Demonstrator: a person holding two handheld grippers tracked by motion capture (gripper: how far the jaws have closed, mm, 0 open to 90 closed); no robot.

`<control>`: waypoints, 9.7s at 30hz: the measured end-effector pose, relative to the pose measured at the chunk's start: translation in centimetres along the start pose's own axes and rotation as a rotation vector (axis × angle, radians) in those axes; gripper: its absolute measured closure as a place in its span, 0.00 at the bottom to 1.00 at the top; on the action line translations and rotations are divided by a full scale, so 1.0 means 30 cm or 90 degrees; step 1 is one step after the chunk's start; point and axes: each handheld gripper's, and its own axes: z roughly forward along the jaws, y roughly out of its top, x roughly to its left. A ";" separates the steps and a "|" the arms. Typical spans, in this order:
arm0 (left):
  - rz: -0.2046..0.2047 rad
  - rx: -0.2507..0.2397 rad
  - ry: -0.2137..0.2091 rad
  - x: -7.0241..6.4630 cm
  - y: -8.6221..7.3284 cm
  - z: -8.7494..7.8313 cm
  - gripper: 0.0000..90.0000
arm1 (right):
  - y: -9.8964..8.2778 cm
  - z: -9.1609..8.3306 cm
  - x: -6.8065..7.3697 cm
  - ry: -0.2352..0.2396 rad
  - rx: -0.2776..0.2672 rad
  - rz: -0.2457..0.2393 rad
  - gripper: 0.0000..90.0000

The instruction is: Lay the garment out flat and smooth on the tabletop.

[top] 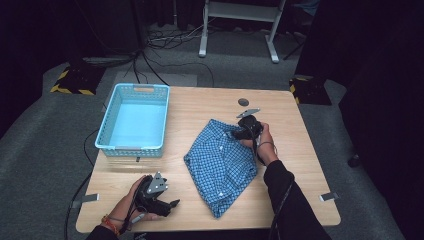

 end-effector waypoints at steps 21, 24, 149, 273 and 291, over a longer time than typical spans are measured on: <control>0.000 -0.002 -0.001 0.000 -0.001 0.000 0.17 | -0.032 -0.114 -0.008 0.007 -0.044 -0.006 0.46; 0.000 -0.002 -0.001 0.000 -0.001 0.000 0.17 | -0.038 -0.135 -0.005 0.011 -0.046 -0.012 0.45; 0.229 0.050 -0.043 -0.240 0.291 0.120 0.92 | -0.414 -0.289 0.224 0.239 -0.070 -0.109 0.29; 0.006 0.008 0.071 -0.033 0.030 -0.140 0.43 | -0.482 -0.333 0.100 0.252 -0.051 -0.118 0.30; 0.118 0.036 0.016 -0.144 0.121 -0.027 0.38 | -0.481 -0.333 0.102 0.249 -0.050 -0.116 0.30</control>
